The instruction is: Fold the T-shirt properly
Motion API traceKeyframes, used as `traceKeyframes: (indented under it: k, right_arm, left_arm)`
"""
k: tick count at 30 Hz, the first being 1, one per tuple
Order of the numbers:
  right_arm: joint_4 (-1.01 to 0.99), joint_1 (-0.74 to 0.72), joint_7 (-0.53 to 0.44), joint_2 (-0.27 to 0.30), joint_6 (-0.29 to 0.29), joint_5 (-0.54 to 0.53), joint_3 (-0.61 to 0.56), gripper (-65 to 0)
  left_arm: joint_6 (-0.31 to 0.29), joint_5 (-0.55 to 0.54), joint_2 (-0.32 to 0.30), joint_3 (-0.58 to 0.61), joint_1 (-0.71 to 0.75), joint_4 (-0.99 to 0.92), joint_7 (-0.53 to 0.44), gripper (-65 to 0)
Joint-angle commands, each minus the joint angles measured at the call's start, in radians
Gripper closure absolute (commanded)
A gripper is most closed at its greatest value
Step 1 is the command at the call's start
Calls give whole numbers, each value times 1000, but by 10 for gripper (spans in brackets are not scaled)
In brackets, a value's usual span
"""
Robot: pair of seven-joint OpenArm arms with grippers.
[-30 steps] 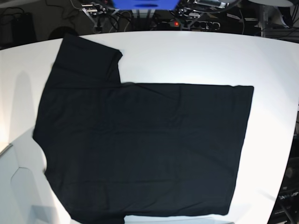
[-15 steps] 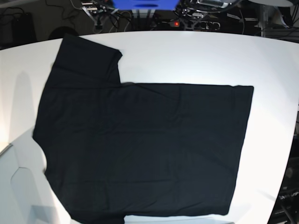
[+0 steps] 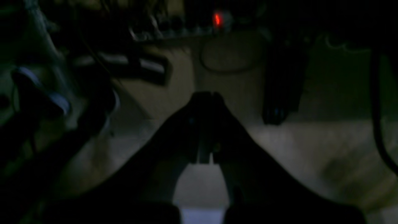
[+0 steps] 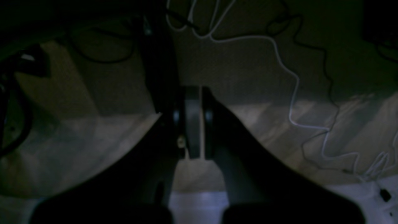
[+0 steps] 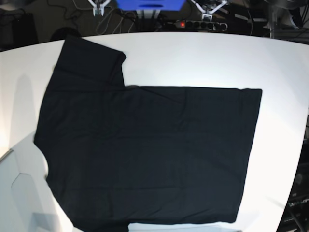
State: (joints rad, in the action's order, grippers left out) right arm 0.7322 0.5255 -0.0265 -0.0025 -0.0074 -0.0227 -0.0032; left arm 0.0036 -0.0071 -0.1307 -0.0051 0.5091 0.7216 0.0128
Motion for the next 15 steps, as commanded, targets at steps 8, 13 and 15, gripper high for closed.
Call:
traceKeyframes:
  k: [8, 13, 15]
  right_arm:
    - [390, 269, -5, 2, 13, 2, -1, 0]
    - [614, 402, -5, 2, 13, 2, 4, 0]
    - [718, 457, -5, 11, 13, 2, 4, 0]
  left_arm:
    - [0, -58, -34, -2, 251, 315, -3, -1]
    - [0, -186, -99, 0, 363, 501, -6, -1]
    - [0, -222, -132, -2, 409, 585, -6, -1]
